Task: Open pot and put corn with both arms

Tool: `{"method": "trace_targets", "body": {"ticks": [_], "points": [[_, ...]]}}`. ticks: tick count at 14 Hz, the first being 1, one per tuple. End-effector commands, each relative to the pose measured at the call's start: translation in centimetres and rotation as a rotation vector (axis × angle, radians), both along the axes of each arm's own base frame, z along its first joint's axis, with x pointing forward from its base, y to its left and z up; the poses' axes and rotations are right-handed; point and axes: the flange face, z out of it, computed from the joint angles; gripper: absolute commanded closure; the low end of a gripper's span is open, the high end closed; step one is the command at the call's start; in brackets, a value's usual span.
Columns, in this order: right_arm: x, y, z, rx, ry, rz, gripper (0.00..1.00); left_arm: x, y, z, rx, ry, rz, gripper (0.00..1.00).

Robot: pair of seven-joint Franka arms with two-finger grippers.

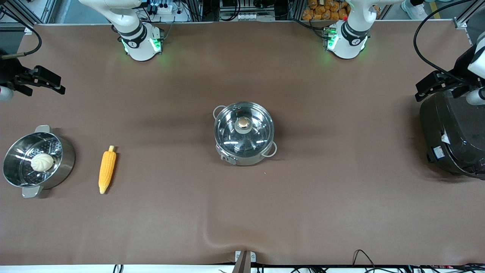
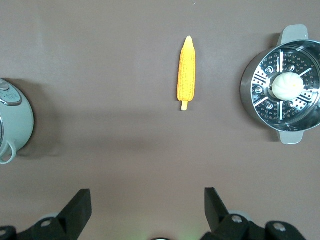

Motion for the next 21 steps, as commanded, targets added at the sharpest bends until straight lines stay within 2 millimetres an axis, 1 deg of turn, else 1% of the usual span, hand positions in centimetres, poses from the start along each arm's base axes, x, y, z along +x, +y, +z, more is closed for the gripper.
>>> {"method": "trace_targets", "body": {"ticks": [1,2,3,5,6,7,8,9,11,13,15,17,19,20,21], "points": [[-0.2,0.1,0.0,-0.007,-0.002,0.012,0.00,0.1,-4.1,-1.2,-0.009,0.030,-0.099,0.00],[-0.2,0.1,-0.1,-0.007,-0.001,0.012,0.00,0.9,-7.1,-2.9,-0.004,0.054,-0.146,0.00],[-0.2,0.1,-0.1,-0.007,-0.001,0.012,0.00,1.2,-9.5,-3.3,-0.002,0.054,-0.158,0.00],[-0.1,0.1,-0.2,-0.007,0.001,0.012,0.00,1.2,-15.6,-4.7,-0.008,0.051,-0.139,0.00],[-0.1,0.1,-0.1,-0.007,-0.001,0.012,0.00,1.0,-19.4,-6.0,-0.009,0.053,-0.122,0.00],[-0.1,0.1,-0.2,-0.007,0.001,0.012,0.00,0.3,-23.0,-7.1,-0.013,0.045,-0.080,0.00],[0.0,0.0,-0.4,-0.007,0.004,0.011,0.00,-0.3,-26.8,-8.7,-0.021,0.034,-0.027,0.00],[0.0,-0.1,-0.7,-0.005,0.007,0.009,0.00,-1.0,-30.3,-9.9,-0.041,0.007,0.019,0.00],[0.1,-0.1,-0.8,-0.005,0.004,0.009,0.00,-1.8,-35.8,-12.5,-0.070,-0.009,0.106,0.00],[0.1,-0.1,-1.0,-0.005,0.007,0.009,0.00,-2.4,-40.5,-16.1,-0.068,0.007,0.181,0.00],[0.2,-0.2,-1.3,-0.005,0.007,0.006,0.00,-2.9,-43.7,-19.5,-0.080,0.002,0.258,0.00],[0.5,-0.4,-2.1,-0.005,0.012,0.002,0.00,-3.5,-45.2,-20.8,-0.088,-0.008,0.290,0.00],[0.9,-0.5,-4.9,-0.006,0.019,0.000,0.00,-4.4,-47.1,-22.7,-0.092,-0.012,0.324,0.00],[1.1,-0.5,-6.1,-0.005,0.015,-0.001,0.00,-4.6,-47.7,-23.5,-0.093,-0.017,0.339,0.00],[1.5,-0.5,-8.0,-0.006,0.012,-0.003,0.00,-4.6,-47.8,-24.0,-0.084,-0.021,0.339,0.00]]}}
